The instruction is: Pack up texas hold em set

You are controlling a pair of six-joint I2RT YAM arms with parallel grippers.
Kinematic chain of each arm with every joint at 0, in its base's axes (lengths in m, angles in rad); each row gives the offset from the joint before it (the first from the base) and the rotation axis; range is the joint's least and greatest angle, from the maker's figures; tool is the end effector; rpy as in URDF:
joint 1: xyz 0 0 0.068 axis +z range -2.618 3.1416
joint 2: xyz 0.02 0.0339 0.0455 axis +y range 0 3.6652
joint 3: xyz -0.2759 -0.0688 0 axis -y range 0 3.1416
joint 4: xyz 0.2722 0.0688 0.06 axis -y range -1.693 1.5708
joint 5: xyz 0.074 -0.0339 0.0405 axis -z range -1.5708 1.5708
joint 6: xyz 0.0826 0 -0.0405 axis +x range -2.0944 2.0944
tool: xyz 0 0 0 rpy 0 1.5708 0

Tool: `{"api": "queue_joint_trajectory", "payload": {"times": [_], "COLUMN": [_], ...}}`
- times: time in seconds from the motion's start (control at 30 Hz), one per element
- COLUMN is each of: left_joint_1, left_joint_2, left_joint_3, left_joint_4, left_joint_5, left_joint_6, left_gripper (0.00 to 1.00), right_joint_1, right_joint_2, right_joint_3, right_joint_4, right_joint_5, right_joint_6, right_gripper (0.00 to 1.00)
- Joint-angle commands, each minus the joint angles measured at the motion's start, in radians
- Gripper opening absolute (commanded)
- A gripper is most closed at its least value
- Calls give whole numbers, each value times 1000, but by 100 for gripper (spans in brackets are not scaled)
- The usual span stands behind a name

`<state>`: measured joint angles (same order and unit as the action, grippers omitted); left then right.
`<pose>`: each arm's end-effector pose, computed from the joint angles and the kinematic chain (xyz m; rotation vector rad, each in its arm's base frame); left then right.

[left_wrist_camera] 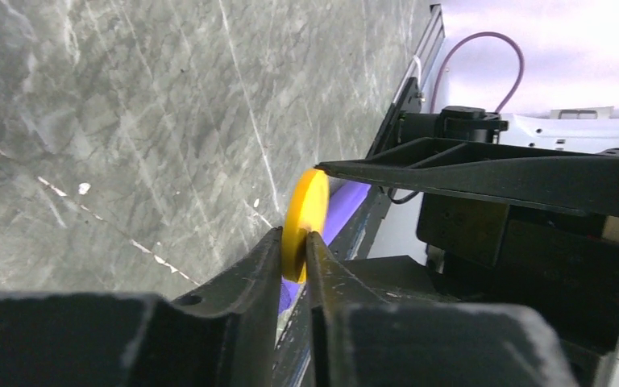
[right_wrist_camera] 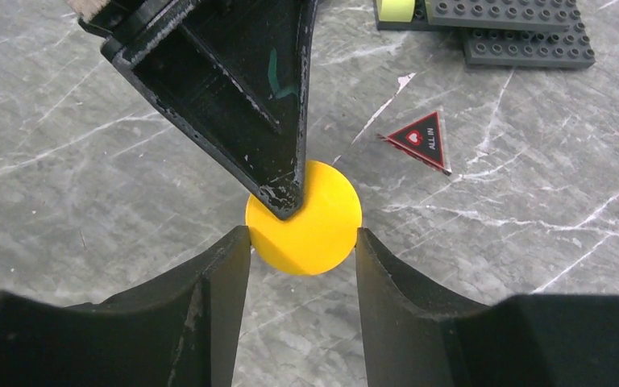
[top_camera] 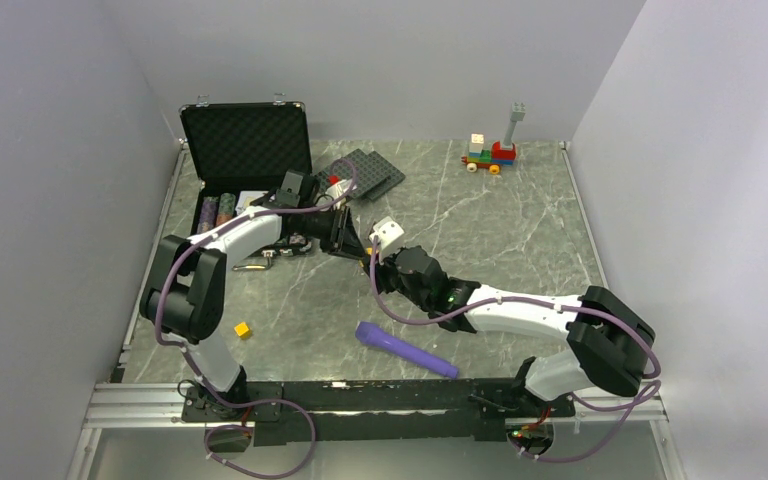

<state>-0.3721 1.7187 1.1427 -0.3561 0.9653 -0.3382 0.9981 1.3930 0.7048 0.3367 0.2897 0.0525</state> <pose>0.3421 -0.2064 0.1913 0.4708 2.4676 -1.5006 0.2167 0.2926 0.2058 -0.7004 1.7991 0.4303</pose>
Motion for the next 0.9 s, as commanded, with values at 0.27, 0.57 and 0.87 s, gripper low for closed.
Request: {"api": "queue_joint_trajectory", "payload": {"times": [0.27, 0.57, 0.87], "left_joint_1": [-11, 110, 427], "left_joint_2": [15, -57, -145], "left_joint_3": [2, 37, 61], "left_joint_4": [96, -7, -86], "left_joint_5": [120, -29, -207], "left_joint_6": [-38, 60, 158], "left_gripper": [0, 0, 0], "right_joint_1": [5, 6, 6], "right_joint_2": [-21, -48, -65], "right_joint_3": [-14, -50, -86], "right_joint_4": [69, 98, 119], "right_joint_5": [41, 70, 66], "right_joint_6": [-5, 13, 25], "right_gripper": [31, 77, 88]}}
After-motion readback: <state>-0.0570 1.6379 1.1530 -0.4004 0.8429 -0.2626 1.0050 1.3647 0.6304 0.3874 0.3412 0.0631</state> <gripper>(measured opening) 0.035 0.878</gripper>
